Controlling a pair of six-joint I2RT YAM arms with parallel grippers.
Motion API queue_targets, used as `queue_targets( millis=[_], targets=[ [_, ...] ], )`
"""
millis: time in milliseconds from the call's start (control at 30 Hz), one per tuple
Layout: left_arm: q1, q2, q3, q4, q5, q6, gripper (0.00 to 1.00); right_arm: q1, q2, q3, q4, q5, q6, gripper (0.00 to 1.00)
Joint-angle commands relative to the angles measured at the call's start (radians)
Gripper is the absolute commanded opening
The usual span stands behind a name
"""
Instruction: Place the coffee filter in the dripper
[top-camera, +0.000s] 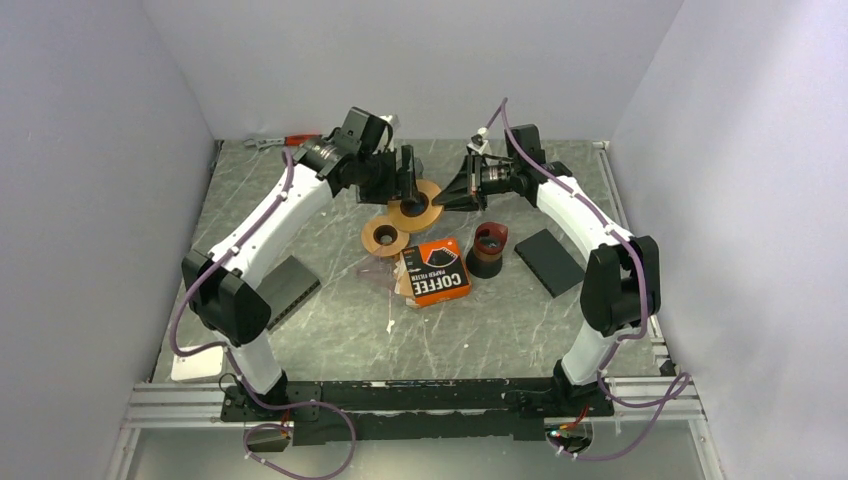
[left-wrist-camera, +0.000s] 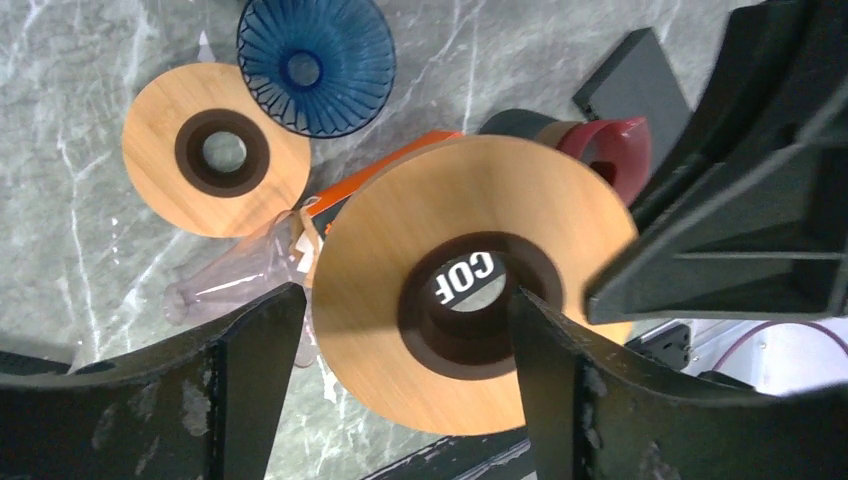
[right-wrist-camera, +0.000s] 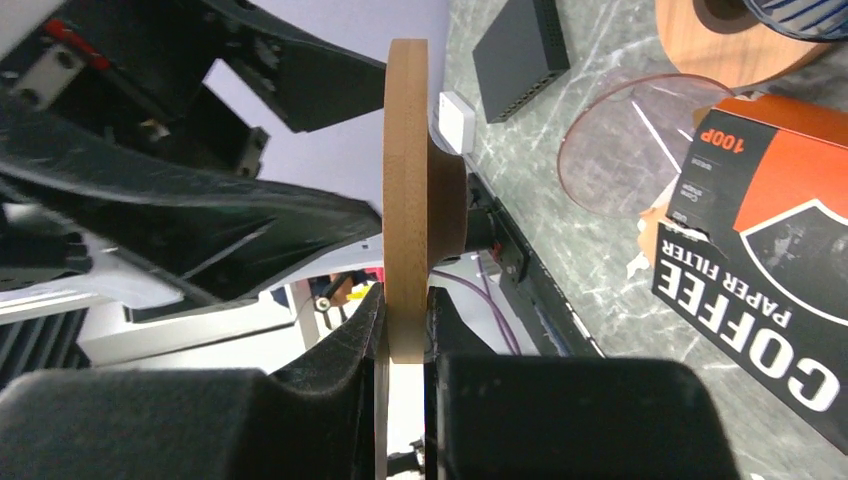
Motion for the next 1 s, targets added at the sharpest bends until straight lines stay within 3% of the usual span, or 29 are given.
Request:
queue_targets(
  millis=[0, 33, 100, 133, 400, 567, 700, 800, 967],
  targets=[
    [-0.006, -0.091, 0.007, 0.084, 0.003, 0.007, 0.82, -0.003, -0.006, 0.103, -0.135, 0.024, -0.156, 0.00],
    [-0.006, -0.097, 0.013, 0.086, 0.002, 0.015, 0.84, -0.005, -0.004, 0.132, -0.197, 0.054, -0.207, 0.00],
    [-0.007, -0.102, 0.044, 0.068, -0.031, 0.018, 0.98, -0.010, -0.005, 0.182, -0.297, 0.108, -0.290, 0.00],
    [-0.005, -0.104, 0.056, 0.063, -0.043, 0.022, 0.99, -0.015, -0.006, 0.200, -0.332, 0.132, -0.323, 0.00],
    [-0.005, -0.162, -0.014, 0.180, -0.057, 0.039, 0.99, -0.024, -0.122, 0.247, -0.429, 0.394, -0.477, 0.00],
    [-0.004, -0.218, -0.115, 0.278, -0.093, 0.027, 0.99, -0.062, -0.285, 0.105, -0.325, 0.553, -0.418, 0.00],
    [-0.002, -0.236, -0.163, 0.343, -0.075, 0.022, 0.99, -0.175, -0.438, -0.112, -0.197, 0.544, -0.326, 0.00],
    [0.001, -0.224, -0.169, 0.346, -0.050, 0.010, 0.99, -0.264, -0.503, -0.181, -0.208, 0.474, -0.324, 0.00],
    [0.010, -0.179, -0.155, 0.333, 0.029, -0.017, 0.99, -0.401, -0.482, -0.239, -0.270, 0.170, -0.353, 0.00]
  ],
)
